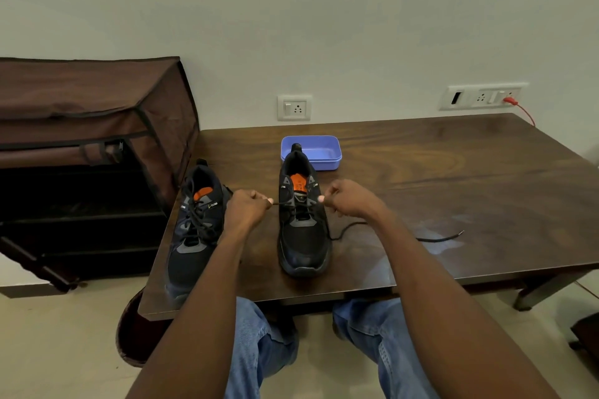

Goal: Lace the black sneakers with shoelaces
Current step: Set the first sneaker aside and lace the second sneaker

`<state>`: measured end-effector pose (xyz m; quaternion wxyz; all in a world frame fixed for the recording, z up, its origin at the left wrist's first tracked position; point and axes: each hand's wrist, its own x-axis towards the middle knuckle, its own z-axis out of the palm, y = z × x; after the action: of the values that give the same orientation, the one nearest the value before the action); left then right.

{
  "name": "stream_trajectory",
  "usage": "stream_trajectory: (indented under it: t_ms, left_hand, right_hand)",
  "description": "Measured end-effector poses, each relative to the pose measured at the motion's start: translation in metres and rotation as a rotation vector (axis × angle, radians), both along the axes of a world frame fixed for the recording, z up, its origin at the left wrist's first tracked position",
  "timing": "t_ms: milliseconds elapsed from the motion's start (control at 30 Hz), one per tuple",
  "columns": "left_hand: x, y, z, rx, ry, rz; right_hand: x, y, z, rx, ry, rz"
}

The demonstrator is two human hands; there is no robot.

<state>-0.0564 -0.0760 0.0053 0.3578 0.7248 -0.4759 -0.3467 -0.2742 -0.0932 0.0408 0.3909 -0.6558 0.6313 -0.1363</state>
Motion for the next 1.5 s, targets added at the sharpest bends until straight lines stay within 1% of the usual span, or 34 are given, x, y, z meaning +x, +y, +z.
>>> stream_trajectory:
  t_ms: [67,167,200,233,267,300,333,367,400,433,467,500,567,633,700,767,833,900,967,1033,1133,1167,1200,1233,1267,1300,1333,1367,1400,1500]
  left_hand:
    - [-0.002,0.003,0.001,0.018,-0.089,-0.037]
    - [-0.005,0.008,0.004,0.007,-0.228,-0.023]
    - [-0.006,0.01,0.006,-0.029,-0.259,-0.005]
    - [-0.008,0.012,0.008,-0.073,-0.264,0.012]
    - [-0.011,0.013,0.012,-0.108,-0.223,0.026]
    - [-0.013,0.012,0.014,-0.126,-0.114,0.036]
    - [-0.014,0.011,0.016,-0.111,0.071,0.035]
    - [-0.016,0.011,0.02,-0.06,0.3,0.007]
    - [-0.017,0.011,0.022,0.012,0.503,-0.059]
    - [-0.017,0.012,0.025,0.091,0.649,-0.166]
    - [-0.017,0.013,0.027,0.157,0.733,-0.292]
    - [-0.018,0.015,0.03,0.2,0.797,-0.42]
    - [-0.02,0.021,0.033,0.232,0.913,-0.641]
    - [-0.018,0.025,0.035,0.238,0.98,-0.758]
    - [-0.014,0.027,0.039,0.238,0.995,-0.731]
    - [-0.007,0.024,0.041,0.221,1.007,-0.598]
    - [-0.001,0.019,0.039,0.206,0.998,-0.411]
    - [0.005,0.014,0.034,0.182,0.91,-0.243]
    - [0.009,0.011,0.03,0.161,0.8,-0.152]
    - [0.01,0.01,0.029,0.153,0.77,-0.125]
    - [0.008,0.007,0.026,0.152,0.711,-0.083]
    - [0.005,0.007,0.025,0.16,0.661,-0.087]
    - [0.001,0.008,0.025,0.174,0.612,-0.112]
    - [-0.002,0.009,0.025,0.18,0.572,-0.145]
    - [-0.006,0.008,0.025,0.177,0.551,-0.17]
    - [-0.009,0.009,0.026,0.164,0.552,-0.184]
    - [-0.013,0.008,0.027,0.15,0.567,-0.186]
    - [-0.015,0.008,0.027,0.14,0.582,-0.179]
    - [-0.016,0.008,0.027,0.136,0.591,-0.166]
    - [-0.016,0.007,0.028,0.147,0.65,-0.135]
  right_hand:
    - [0.005,0.005,0.0,0.038,0.07,0.076]
    - [0.016,0.009,0.001,0.069,0.287,0.189]
    - [0.016,0.009,0.004,0.051,0.323,0.183]
    - [0.014,0.01,0.01,0.037,0.306,0.145]
    - [0.01,0.01,0.015,0.044,0.206,0.069]
    - [0.006,0.011,0.02,0.074,0.034,-0.029]
    - [0.002,0.013,0.025,0.108,-0.181,-0.107]
    - [-0.001,0.016,0.032,0.141,-0.401,-0.141]
    - [-0.003,0.017,0.036,0.167,-0.614,-0.124]
    - [-0.003,0.018,0.04,0.197,-0.8,-0.069]
    - [-0.002,0.018,0.041,0.222,-0.947,0.018]
    - [0.001,0.02,0.044,0.242,-1.031,0.101]
    - [0.008,0.021,0.045,0.247,-1.076,0.195]
    - [0.012,0.022,0.041,0.146,-1.006,0.141]
    - [0.01,0.02,0.038,-0.033,-0.888,-0.029]
    - [0.002,0.013,0.035,-0.152,-0.74,-0.246]
    - [-0.012,0.001,0.027,-0.144,-0.571,-0.46]
    - [-0.024,-0.005,0.021,-0.118,-0.341,-0.592]
    - [-0.03,-0.001,0.021,-0.128,-0.052,-0.631]
    - [-0.027,0.006,0.022,-0.148,0.137,-0.634]
    - [-0.019,0.007,0.019,-0.232,0.459,-0.541]
    - [-0.015,0.005,0.018,-0.3,0.486,-0.464]
    - [-0.01,0.002,0.016,-0.352,0.398,-0.367]
    - [-0.003,0.001,0.016,-0.348,0.207,-0.261]
    - [0.006,0.002,0.015,-0.272,-0.001,-0.154]
    - [0.016,0.006,0.016,-0.173,-0.153,-0.037]
    - [0.025,0.008,0.016,-0.1,-0.216,0.073]
    - [0.032,0.009,0.012,-0.072,-0.218,0.151]
    - [0.036,0.009,0.008,-0.078,-0.172,0.172]
    - [0.037,0.004,0.004,-0.133,-0.054,0.052]
